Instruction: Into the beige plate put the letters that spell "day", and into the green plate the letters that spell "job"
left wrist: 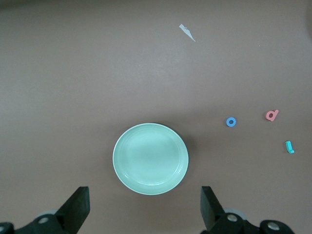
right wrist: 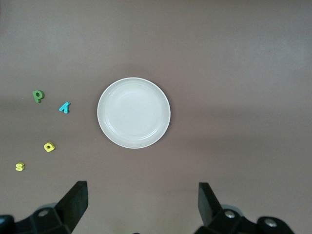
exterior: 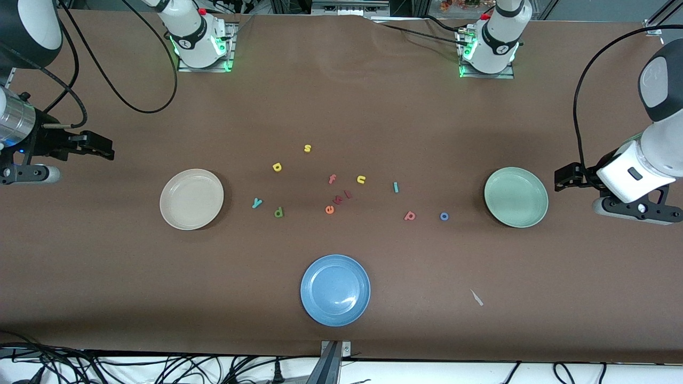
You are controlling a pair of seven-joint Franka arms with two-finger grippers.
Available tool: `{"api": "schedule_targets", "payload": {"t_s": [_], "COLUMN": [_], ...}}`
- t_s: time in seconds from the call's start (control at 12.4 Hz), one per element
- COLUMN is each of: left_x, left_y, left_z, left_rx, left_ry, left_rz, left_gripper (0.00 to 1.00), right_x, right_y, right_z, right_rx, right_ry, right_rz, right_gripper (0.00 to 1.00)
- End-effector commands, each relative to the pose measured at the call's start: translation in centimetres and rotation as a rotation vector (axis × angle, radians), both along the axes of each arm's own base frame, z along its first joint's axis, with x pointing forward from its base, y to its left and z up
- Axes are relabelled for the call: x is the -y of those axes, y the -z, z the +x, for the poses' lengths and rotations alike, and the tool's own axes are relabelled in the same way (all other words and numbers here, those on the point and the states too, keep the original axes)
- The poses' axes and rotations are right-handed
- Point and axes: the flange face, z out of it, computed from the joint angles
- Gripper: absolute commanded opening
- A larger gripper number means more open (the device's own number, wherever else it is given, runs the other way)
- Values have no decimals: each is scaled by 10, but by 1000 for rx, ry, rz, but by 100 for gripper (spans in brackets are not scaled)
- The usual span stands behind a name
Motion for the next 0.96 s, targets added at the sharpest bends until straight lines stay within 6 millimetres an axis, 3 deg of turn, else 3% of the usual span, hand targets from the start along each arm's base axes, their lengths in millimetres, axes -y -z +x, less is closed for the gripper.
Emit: {"api": "schedule_targets", "payload": {"t_s": [0.0, 0.88], "left_x": [-1, 0], "left_y": [-4, -4], "left_z": [0, 0], "left_rx": [-2, -2], "left_ry": [15, 16], "left_rz": [-22, -22], "left_gripper": [100, 100], "right_x": [2, 12], "right_y": [-6, -5], "right_z": [-2, -3], "right_rx": [-5, -15], "right_ry": [4, 20], "right_rz": [3, 17], "right_gripper": [100, 100]}}
